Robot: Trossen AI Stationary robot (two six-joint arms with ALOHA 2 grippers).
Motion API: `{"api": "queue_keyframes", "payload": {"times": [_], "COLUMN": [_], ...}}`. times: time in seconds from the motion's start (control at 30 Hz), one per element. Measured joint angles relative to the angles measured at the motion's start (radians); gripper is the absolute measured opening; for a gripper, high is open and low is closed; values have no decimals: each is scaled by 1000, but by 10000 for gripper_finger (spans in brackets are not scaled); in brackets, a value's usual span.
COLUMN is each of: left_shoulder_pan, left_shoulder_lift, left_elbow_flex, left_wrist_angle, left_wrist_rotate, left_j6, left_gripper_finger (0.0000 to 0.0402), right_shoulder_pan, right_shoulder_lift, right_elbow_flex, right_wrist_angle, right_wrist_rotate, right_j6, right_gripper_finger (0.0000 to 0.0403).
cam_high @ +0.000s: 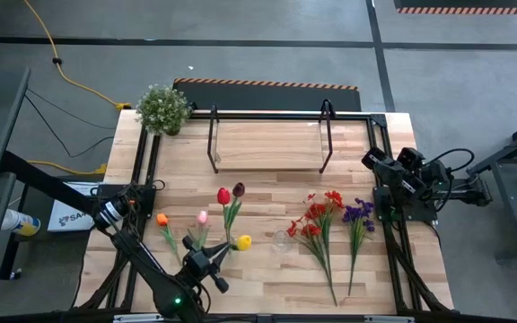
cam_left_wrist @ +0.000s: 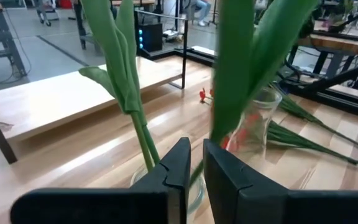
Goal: Pick and place flowers into a vace then onto a shelf
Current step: Put the yellow flower into the left transparent vase, then put the orange flower into the left transparent vase
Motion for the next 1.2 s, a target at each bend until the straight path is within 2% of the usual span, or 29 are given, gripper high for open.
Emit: {"api": "queue_keyframes", "payload": {"times": [0.43, 0.6, 0.77, 0.97, 1.2], "left_shoulder_pan": [-47, -75, -99, -105, -104], "left_shoulder_lift": [0, 0, 0, 0, 0], "left_elbow_flex": [25, 84, 162, 261, 345], "left_wrist_angle": [-25, -85, -126, -140, -164], "left_wrist_rotate": [79, 172, 328, 609, 883], "left_j6": [0, 0, 0, -9, -160], "left_gripper_finger": [79, 79, 79, 79, 79], "right_shoulder_pan": [0, 0, 0, 0, 0], "right_shoulder_lift": [0, 0, 0, 0, 0], "right_elbow_flex": [0, 0, 0, 0, 0], "right_wrist_angle": [0, 0, 0, 0, 0], "right_wrist_rotate": [0, 0, 0, -3, -7], "right_j6": [0, 0, 0, -1, -3], "right_gripper_finger": [12, 12, 12, 12, 12]}}
